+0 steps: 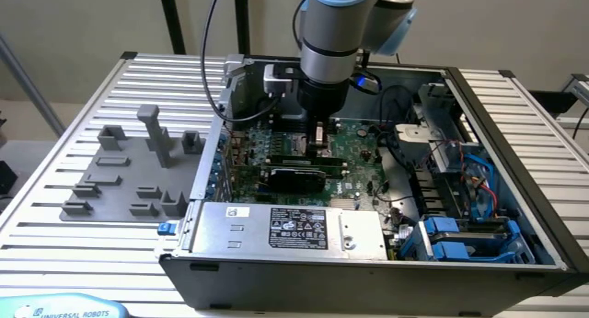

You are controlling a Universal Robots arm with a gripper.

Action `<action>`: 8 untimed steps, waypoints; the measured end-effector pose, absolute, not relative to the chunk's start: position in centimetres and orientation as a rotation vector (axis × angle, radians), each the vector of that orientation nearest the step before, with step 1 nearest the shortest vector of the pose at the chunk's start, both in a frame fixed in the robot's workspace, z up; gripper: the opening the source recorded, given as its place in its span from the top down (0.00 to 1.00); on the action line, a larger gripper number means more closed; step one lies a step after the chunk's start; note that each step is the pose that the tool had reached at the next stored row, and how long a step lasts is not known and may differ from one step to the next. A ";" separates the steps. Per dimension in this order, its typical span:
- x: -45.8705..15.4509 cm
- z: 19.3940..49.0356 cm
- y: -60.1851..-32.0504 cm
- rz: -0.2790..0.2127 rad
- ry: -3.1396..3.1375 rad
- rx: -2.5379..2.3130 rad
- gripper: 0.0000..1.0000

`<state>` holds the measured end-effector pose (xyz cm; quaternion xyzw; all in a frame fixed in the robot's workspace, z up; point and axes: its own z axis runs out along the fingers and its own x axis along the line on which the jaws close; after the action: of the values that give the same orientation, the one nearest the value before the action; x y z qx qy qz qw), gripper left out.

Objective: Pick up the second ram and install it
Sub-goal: 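Press down the second ram until it locks into place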

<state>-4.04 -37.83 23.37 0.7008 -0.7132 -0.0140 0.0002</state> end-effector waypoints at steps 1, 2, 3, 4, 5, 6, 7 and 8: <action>-4.0 23.2 -37.8 -0.044 -2.240 2.201 0.89; -4.1 23.0 -37.8 -0.043 -2.240 2.201 0.89; -4.1 22.9 -37.9 -0.043 -2.239 2.200 0.89; -4.1 22.7 -37.9 -0.043 -2.239 2.200 0.89; -4.1 22.5 -37.9 -0.043 -2.239 2.200 0.89; -4.1 22.3 -37.9 -0.043 -2.239 2.200 0.89; -4.1 22.4 -37.9 -0.042 -2.238 2.199 0.89; -4.1 22.4 -37.9 -0.042 -2.238 2.199 0.89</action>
<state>-4.08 -37.89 22.36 0.7008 -0.7132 -0.0134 0.0017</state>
